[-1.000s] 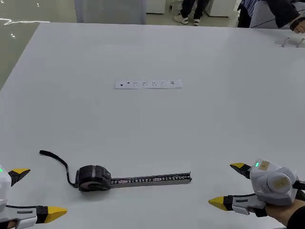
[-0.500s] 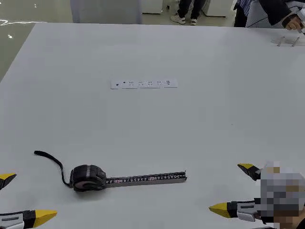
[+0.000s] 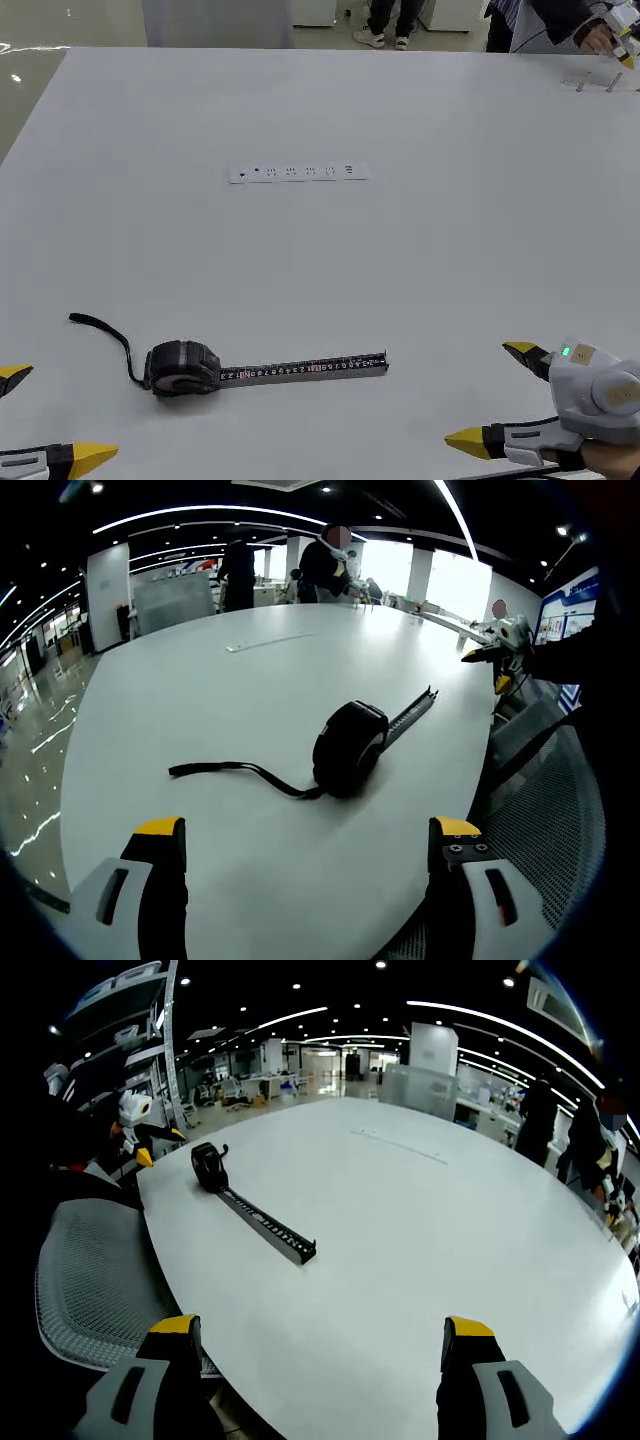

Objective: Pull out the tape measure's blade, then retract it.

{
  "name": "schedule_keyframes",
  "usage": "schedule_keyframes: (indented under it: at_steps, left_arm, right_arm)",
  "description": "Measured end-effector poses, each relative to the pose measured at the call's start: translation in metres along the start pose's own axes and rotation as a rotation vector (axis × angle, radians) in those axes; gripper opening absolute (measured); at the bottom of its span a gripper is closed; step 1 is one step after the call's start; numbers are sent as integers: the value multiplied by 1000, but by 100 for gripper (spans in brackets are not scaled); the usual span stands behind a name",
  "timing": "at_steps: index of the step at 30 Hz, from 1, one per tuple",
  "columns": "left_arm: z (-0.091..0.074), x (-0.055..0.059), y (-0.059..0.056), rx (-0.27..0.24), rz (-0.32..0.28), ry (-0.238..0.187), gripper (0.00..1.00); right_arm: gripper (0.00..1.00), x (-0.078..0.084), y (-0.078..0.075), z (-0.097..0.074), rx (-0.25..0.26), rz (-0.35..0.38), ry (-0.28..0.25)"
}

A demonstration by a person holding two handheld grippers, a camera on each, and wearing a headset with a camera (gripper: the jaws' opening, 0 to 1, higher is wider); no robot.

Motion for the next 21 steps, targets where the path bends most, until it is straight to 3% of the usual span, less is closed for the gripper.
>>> schedule_keyframes:
  at_steps: [13, 15, 17, 21]
  left_arm:
    - [-1, -4, -1, 7, -13, -13, 99]
    - [0, -4, -2, 11, -14, -13, 99]
    - [1, -4, -3, 10, -15, -15, 99]
    - [3, -7, -7, 14, -16, -19, 99]
  right_arm:
    - [99, 1, -3, 3, 4, 29, 11]
    - [99, 0, -2, 4, -3, 27, 3]
    - [99, -2, 0, 5, -26, 43, -38]
    - [99, -3, -1, 4, -35, 65, -44]
Point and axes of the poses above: the centre of the closed fingertips' face, and the gripper's own axes: z roughly forward along the fingers, y roughly to its left, x roughly out of its underside, the point moved 7 cm from there along -z, roughly backward along the fingers, and after that the axes turned 10 degrees about x, right-handed, at the moved point
